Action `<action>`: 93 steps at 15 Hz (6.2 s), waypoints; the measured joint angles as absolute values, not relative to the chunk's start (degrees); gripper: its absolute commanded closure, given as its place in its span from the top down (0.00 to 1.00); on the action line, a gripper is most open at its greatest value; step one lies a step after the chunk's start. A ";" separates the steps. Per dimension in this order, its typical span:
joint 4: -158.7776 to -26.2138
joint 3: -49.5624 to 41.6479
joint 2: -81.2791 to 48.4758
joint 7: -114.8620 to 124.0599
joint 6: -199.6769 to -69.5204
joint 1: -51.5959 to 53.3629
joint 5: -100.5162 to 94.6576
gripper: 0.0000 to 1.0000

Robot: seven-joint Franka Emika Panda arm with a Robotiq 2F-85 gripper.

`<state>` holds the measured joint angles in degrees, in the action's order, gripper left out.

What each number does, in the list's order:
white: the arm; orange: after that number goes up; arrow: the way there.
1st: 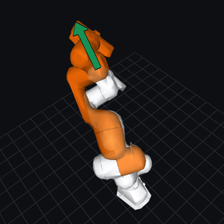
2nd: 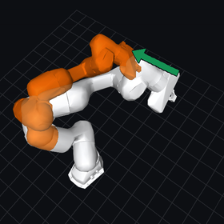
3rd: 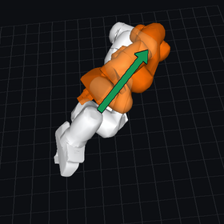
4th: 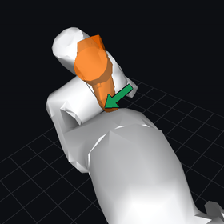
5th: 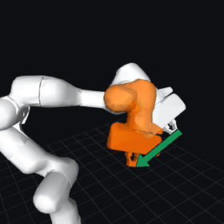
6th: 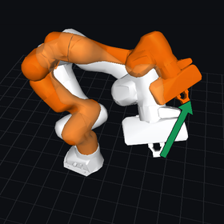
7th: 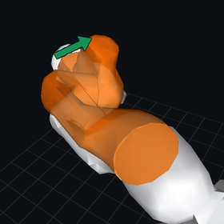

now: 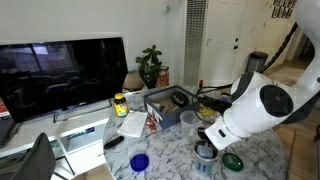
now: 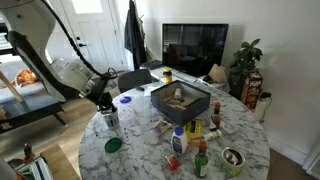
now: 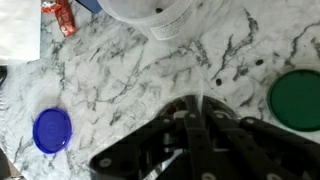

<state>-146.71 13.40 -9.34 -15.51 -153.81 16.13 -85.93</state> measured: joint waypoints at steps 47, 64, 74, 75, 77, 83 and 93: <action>-144.66 13.82 -9.18 -22.43 -158.08 15.02 -82.71 0.02; -146.22 15.44 -10.31 -13.65 -148.53 15.29 -88.84 0.02; -146.00 15.41 -9.47 -26.57 -149.63 13.05 -64.73 0.02; -145.89 15.41 -9.46 -27.55 -149.64 12.96 -62.75 0.02; -145.51 15.44 -9.47 -29.70 -149.64 12.81 -58.68 0.02; -144.26 15.90 -9.49 -38.54 -149.64 12.61 -44.41 0.02; -142.33 15.94 -9.48 -55.39 -149.12 10.96 -19.99 0.02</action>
<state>-142.33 15.94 -9.48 -55.39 -149.12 10.96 -19.99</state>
